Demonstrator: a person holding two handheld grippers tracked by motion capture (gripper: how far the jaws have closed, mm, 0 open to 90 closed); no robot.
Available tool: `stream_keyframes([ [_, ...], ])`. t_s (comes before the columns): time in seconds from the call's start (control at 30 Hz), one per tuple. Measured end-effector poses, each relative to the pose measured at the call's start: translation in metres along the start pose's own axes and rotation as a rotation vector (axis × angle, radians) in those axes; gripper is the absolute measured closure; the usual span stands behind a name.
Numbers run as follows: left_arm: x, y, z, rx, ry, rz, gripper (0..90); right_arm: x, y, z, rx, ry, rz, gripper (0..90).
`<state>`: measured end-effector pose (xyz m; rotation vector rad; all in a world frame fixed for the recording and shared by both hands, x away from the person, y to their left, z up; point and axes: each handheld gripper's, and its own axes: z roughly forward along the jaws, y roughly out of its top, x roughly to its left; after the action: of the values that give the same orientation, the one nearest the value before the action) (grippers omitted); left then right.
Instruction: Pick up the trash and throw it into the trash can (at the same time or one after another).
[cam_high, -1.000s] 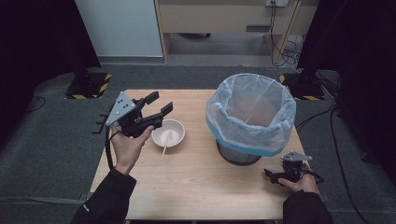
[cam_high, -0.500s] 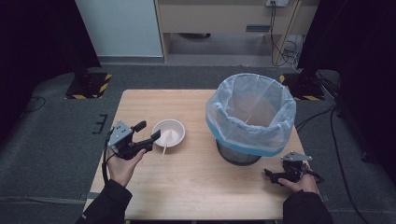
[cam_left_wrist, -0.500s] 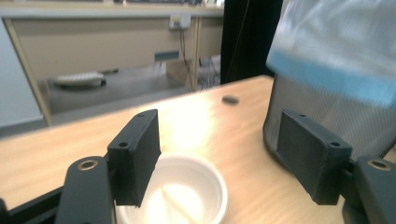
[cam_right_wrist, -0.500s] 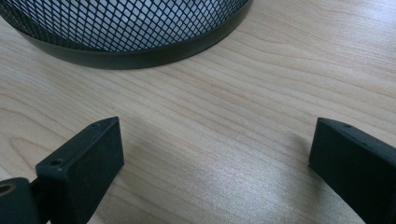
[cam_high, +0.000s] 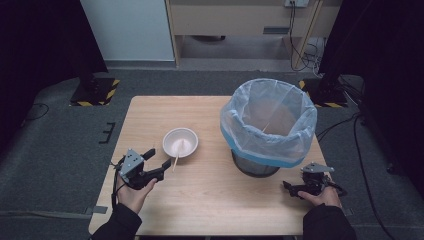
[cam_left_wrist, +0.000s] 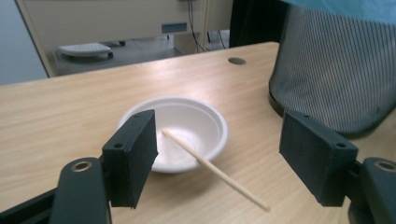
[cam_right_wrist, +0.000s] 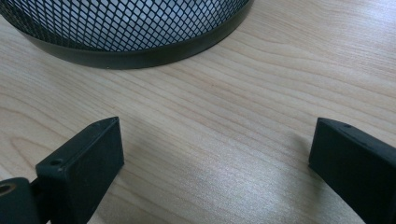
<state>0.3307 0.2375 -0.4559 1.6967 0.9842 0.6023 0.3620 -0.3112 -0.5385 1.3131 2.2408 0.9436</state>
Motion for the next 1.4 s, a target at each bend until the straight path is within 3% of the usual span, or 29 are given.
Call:
stream_keyframes([
  [0.1,-0.004,-0.007,0.004,0.050,-0.006,0.004,28.4,0.000,0.000,0.000,0.002,0.001,-0.001,3.3],
  [0.23,-0.010,-0.014,0.014,0.116,-0.014,0.040,30.1,0.000,0.000,0.000,0.001,0.000,-0.003,3.3],
  [0.43,-0.018,-0.020,0.021,0.174,-0.039,0.056,33.3,0.000,0.000,0.000,0.001,0.001,-0.004,3.3],
  [0.67,-0.019,-0.023,0.027,0.219,-0.034,0.079,41.7,0.000,0.000,0.000,0.003,0.003,-0.003,3.3],
  [0.97,-0.016,-0.022,0.031,0.228,-0.014,0.111,56.9,0.000,0.000,0.000,0.003,0.003,-0.003,3.3],
  [1.4,-0.005,-0.021,0.030,0.248,0.019,0.097,76.8,0.000,0.000,0.000,0.003,0.003,-0.003,3.3],
])
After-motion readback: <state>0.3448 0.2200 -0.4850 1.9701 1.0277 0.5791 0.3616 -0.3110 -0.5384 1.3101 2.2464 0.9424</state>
